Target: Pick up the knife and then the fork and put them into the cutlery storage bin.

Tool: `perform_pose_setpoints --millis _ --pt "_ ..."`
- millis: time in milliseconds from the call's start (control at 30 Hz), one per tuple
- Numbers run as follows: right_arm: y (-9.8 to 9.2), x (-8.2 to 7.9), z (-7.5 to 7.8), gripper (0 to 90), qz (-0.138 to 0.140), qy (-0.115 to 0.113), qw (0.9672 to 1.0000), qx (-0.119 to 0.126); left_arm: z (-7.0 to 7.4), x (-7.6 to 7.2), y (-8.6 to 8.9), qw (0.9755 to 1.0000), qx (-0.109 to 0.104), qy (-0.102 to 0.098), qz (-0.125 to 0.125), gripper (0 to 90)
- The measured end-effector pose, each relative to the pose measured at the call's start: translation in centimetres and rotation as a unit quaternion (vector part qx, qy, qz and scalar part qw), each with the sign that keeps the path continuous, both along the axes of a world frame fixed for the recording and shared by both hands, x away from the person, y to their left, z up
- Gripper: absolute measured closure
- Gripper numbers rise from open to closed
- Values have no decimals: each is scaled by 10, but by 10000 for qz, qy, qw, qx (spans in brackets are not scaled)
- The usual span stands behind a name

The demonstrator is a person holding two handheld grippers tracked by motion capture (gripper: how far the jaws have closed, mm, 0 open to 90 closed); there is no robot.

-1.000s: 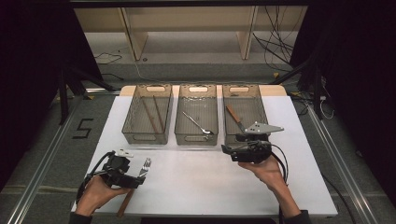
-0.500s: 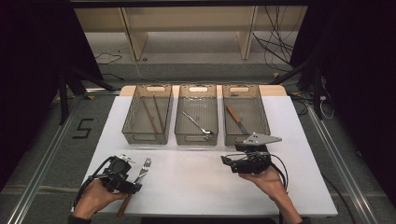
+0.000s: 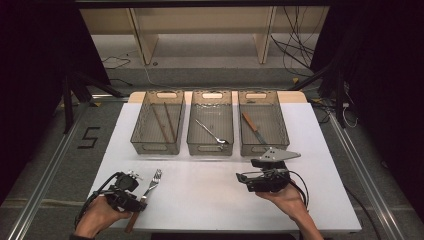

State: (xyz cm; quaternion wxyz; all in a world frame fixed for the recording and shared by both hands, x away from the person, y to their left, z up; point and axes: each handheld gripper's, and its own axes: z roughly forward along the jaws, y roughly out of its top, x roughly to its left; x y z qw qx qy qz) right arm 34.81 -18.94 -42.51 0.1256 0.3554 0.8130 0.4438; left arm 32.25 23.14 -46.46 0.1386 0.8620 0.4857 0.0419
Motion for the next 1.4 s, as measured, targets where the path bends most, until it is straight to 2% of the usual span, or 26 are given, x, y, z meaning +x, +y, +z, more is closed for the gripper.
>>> perform_pose_setpoints --millis 100,267,533,733,933,1167,1233,1400 --pt "0 -1 -1 266 15 2 10000 1 -2 0 -1 9999 134 52 -35 529" --pt "-1 -4 -2 268 18 14 10000 -16 -2 0 -1 9999 127 51 -30 574" --pt "2 -6 -1 270 86 -20 9999 -77 -2 -2 -2 10000 -26 70 -29 710" --pt "4 -6 -2 271 142 -20 9998 -112 -2 -2 2 9999 -98 63 -7 744" --pt "6 -8 -1 273 218 -55 9997 -60 -2 -1 2 9997 -217 -67 -117 764" --pt "19 -14 2 272 476 -274 9984 -114 6 -1 -6 9979 -440 -154 -452 765" --pt "25 -18 3 273 617 -363 9973 -183 10 -2 -12 9965 -603 -138 -559 765" --pt "42 -28 2 272 948 -602 9930 -369 16 -2 -31 9920 -767 -94 -995 764"
